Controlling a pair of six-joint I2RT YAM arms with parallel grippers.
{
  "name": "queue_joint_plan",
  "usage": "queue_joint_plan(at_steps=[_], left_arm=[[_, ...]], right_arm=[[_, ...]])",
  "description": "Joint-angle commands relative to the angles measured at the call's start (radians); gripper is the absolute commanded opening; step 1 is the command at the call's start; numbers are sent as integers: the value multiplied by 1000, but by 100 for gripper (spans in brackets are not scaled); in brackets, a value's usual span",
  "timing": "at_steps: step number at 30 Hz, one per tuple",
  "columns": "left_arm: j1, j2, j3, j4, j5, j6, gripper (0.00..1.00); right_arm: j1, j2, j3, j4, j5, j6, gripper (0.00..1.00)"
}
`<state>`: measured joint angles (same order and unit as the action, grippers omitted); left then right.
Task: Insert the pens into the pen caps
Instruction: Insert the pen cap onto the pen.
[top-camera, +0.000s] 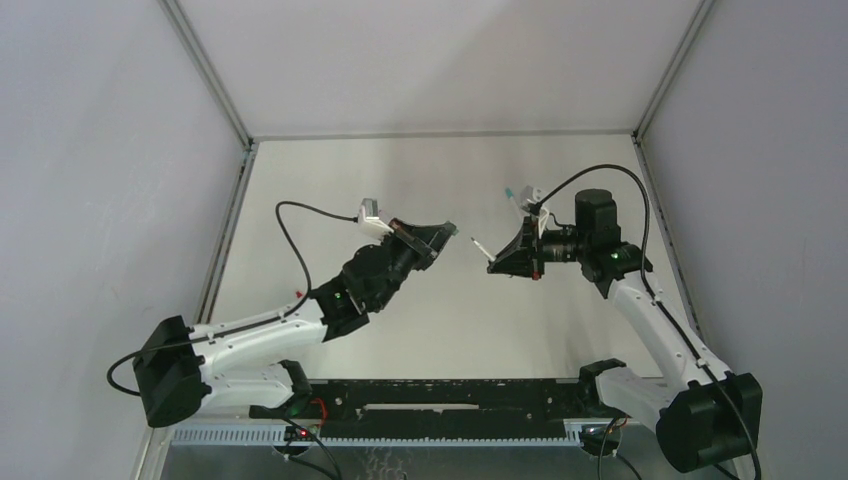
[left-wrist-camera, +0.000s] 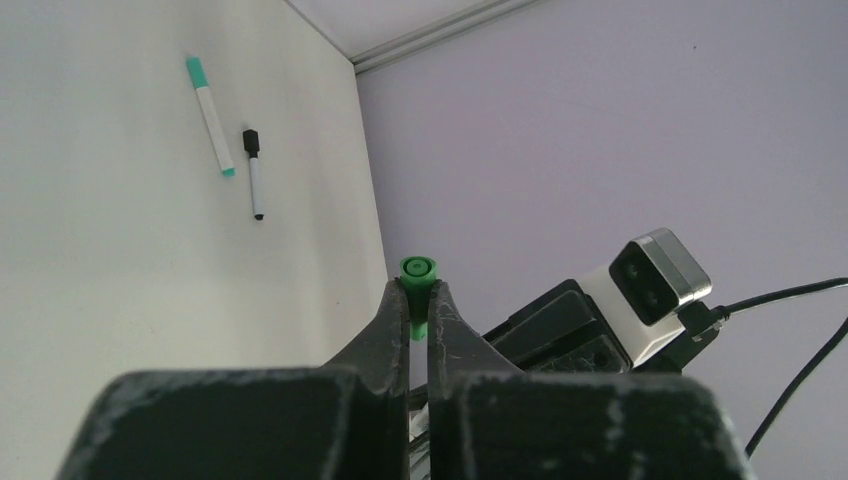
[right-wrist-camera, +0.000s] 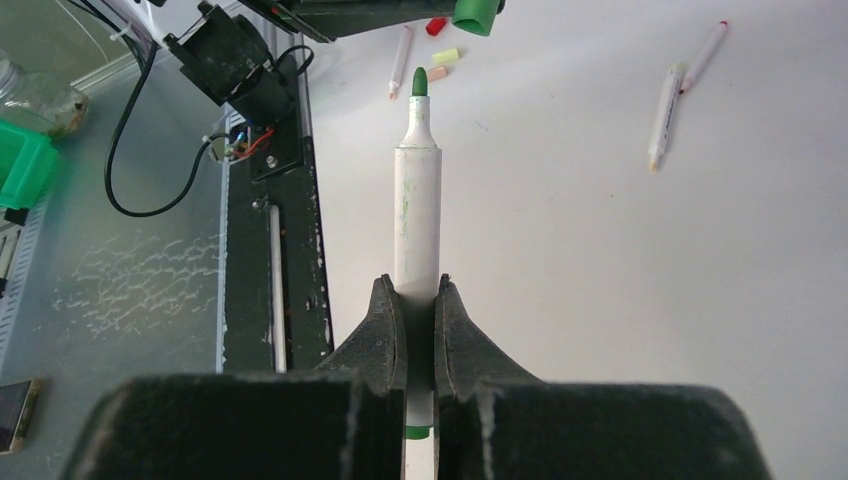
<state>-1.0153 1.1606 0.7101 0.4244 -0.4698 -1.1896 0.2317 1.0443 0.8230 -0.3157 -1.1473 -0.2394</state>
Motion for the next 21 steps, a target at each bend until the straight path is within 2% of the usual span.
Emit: queue_joint_plan(at_steps=[1, 21], left_arm=[[-8, 18, 53, 23, -20, -2, 0], [-12, 46, 71, 41, 21, 19, 0]], right_arm=[[19, 11, -1, 24, 33, -4, 0], [61, 49, -1, 36, 104, 10, 0]])
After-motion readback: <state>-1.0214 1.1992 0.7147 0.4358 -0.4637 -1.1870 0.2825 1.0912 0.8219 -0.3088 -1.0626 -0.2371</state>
